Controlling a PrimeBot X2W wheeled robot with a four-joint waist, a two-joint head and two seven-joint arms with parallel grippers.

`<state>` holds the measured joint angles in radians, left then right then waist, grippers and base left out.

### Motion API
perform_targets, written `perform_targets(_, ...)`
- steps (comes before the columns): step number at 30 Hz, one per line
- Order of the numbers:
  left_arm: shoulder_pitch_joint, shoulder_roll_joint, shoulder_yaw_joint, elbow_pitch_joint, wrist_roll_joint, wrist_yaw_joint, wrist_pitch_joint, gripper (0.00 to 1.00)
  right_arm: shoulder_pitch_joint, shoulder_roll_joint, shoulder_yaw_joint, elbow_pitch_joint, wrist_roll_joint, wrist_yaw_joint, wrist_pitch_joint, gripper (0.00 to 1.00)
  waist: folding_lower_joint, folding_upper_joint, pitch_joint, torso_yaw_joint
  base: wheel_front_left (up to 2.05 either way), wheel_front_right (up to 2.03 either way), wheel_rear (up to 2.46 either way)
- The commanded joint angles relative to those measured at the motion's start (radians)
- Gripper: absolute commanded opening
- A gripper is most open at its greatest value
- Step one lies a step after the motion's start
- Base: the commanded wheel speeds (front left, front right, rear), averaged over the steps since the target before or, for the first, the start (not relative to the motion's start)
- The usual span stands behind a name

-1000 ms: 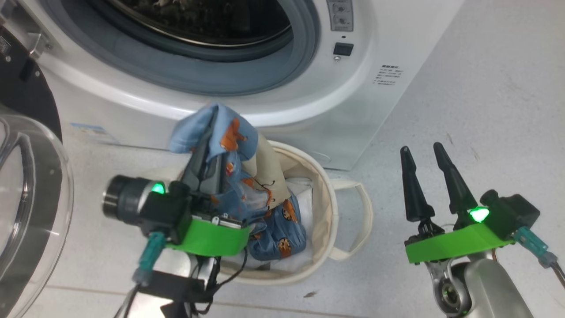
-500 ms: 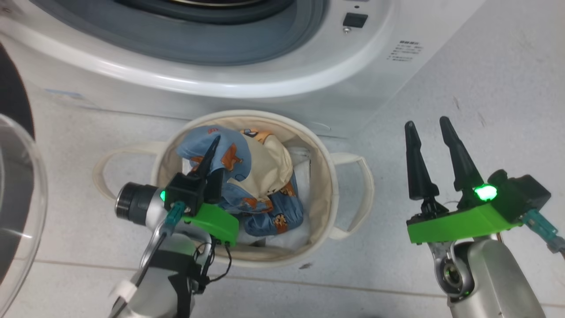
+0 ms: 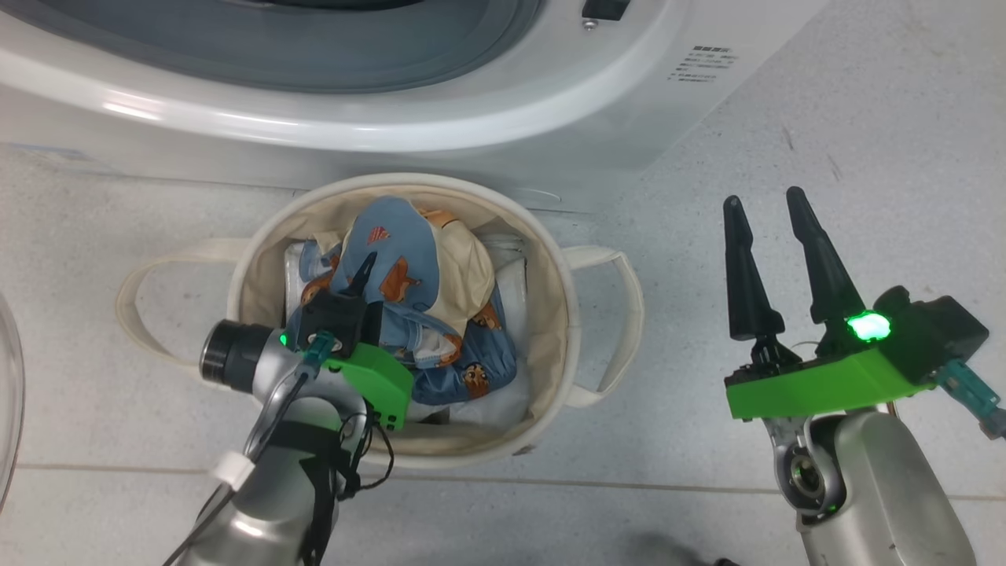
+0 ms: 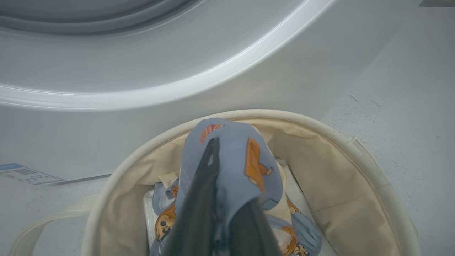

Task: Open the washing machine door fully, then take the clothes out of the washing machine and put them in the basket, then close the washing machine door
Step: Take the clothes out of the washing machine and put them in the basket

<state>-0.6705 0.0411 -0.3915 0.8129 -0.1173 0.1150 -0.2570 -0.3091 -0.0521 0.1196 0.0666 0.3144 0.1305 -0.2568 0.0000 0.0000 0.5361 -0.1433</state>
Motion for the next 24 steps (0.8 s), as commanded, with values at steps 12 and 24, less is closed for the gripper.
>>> perform_targets(12,-0.020,0.009,-0.014,0.068,-0.020,0.030,-0.005,1.00,-0.002,0.002,0.019,-0.031,-0.005,0.000,-0.005,1.00,0.0000,0.0000,-0.049,0.036,0.00,0.00,0.00)
perform_targets(24,0.136,0.015,-0.005,-0.109,-0.008,0.034,-0.005,1.00,0.037,0.002,0.015,-0.019,-0.021,0.000,-0.005,1.00,0.0000,0.0000,-0.177,0.110,0.00,0.00,0.00)
